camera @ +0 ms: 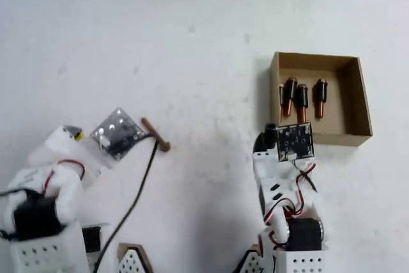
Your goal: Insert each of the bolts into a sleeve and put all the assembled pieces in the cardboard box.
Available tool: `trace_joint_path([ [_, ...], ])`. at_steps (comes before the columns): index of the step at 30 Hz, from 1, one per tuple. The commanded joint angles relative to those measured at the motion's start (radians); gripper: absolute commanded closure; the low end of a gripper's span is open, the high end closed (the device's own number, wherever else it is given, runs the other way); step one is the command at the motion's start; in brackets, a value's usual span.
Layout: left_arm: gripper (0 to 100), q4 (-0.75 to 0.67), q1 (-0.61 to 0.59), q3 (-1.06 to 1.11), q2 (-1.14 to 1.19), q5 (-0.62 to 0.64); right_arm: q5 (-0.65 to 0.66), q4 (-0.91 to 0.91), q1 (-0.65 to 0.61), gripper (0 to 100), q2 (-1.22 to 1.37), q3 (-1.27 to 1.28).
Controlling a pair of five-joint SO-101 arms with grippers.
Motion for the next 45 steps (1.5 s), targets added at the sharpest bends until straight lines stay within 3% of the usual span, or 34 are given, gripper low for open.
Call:
trace_joint_path([
  [1,97,-0.002,0.018,-0.077,0.088,-0.089,-0.006,-0.027,0.01,97.8,-0.013,-0.009],
  [8,97,0.0,0.088,-0.074,0.2,-0.282,-0.006,-0.027,0.01,97.8,-0.013,-0.009],
  [18,97,-0.054,0.289,-0.13,0.478,-0.336,-0.006,-0.027,0.01,97.8,-0.013,-0.009],
  [25,97,-0.046,0.289,-0.258,0.826,-0.454,-0.005,-0.027,0.01,97.8,-0.013,-0.009],
  [38,97,-0.044,0.325,-0.669,1.426,-0.476,-0.005,-0.041,0.01,97.8,-0.013,-0.009],
  [45,84,0.049,0.325,-0.841,1.587,-0.479,-0.005,-0.041,0.01,97.8,-0.013,-0.009],
])
